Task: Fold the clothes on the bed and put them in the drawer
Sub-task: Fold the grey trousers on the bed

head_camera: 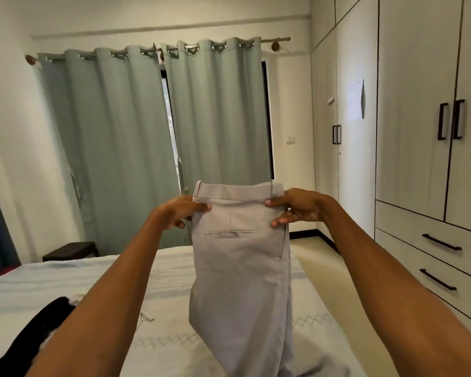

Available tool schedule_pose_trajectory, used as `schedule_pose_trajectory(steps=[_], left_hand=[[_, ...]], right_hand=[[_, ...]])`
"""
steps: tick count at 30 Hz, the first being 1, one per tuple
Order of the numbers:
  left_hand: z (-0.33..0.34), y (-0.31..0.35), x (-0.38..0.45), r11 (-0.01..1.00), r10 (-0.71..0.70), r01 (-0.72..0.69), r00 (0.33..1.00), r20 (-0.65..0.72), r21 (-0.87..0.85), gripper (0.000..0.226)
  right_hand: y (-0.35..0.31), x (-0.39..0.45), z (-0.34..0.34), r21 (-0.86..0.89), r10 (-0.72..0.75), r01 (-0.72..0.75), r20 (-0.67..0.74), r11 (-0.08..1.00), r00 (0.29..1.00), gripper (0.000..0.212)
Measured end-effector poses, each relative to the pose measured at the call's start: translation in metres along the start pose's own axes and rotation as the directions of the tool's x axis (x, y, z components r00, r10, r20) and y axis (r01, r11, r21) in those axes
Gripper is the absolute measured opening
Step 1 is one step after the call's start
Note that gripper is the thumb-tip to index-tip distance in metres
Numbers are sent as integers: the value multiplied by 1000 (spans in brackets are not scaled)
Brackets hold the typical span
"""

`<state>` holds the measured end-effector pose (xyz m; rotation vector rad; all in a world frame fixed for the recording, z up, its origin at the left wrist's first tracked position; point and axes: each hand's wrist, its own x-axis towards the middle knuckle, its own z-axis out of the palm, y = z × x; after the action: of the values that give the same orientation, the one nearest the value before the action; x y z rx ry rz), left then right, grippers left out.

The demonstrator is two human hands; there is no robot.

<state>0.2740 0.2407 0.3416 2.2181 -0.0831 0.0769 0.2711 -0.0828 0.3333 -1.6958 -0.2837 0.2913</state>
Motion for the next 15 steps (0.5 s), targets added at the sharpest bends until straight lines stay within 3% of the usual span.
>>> schedule_pose_trajectory(steps=[3, 6, 9, 12, 15], left_hand=[[35, -51, 33, 975, -62, 89, 989, 137, -205, 44], [76, -99, 72, 883, -133, 216, 966, 220, -417, 56], [110, -134, 119, 837, -231, 353, 921, 314, -418, 57], [126, -162, 168, 806, -283, 470, 840, 462, -361, 53], [133, -182, 225, 764, -274, 531, 781, 561, -366, 46]], right_hand=[[52, 31, -15, 36, 77, -81, 101, 996, 992, 63], [104, 78, -28, 72, 144, -148, 57, 986, 988, 65], [146, 131, -39, 13, 292, -292, -14, 956, 956, 51], [174, 182, -54, -25, 402, -401, 22, 916, 915, 33], [188, 242, -73, 0, 482, -483, 78, 876, 873, 41]])
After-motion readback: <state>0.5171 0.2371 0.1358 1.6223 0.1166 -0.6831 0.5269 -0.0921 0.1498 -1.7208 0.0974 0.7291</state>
